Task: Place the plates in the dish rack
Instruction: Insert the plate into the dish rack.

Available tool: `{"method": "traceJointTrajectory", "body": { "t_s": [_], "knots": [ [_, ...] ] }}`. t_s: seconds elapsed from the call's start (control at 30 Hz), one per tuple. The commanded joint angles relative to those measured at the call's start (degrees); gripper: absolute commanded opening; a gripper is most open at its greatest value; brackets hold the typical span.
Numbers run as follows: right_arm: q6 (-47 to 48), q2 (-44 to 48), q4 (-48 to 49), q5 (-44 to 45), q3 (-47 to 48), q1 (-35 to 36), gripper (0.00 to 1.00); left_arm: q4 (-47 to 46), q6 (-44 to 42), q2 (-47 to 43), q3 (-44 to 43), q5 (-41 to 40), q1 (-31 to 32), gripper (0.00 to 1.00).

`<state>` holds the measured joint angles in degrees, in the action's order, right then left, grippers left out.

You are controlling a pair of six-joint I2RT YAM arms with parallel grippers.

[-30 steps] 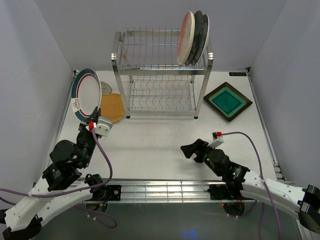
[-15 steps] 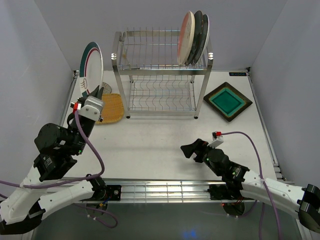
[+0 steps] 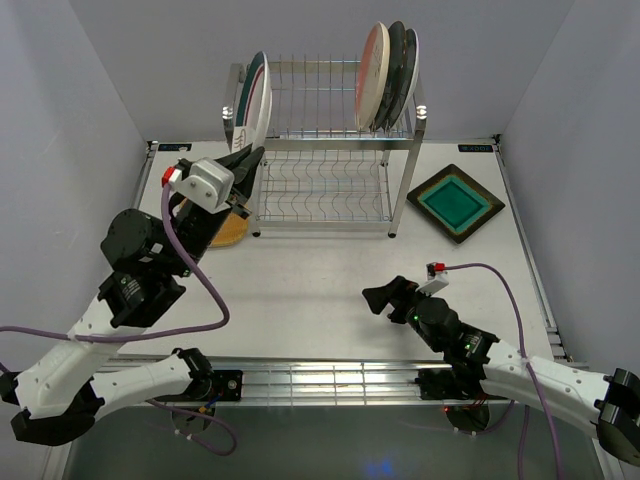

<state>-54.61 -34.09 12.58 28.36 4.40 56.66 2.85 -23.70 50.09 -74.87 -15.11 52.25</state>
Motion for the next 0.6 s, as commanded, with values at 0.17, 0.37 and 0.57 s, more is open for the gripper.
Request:
{"method": "traceJointTrajectory", "body": {
  "t_s": [0.17,0.37,0.57],
  "knots": [
    [0.9,3.0,2.0,2.8,0.3,0.2,0.98,-18.9,6.2,6.0,-3.4,5.0,0.2,0.0],
    [1.1,5.3,0.9,4.7,0.3,0.2,0.98,-28.2,9.7,12.2,-5.1,1.9,0.1,0.0],
    [1.3,7.2,-0.5,5.7,-0.1,0.2,0.98,-29.9,14.1,22.2,-12.8,-1.5,0.0,0.0]
  ]
}}
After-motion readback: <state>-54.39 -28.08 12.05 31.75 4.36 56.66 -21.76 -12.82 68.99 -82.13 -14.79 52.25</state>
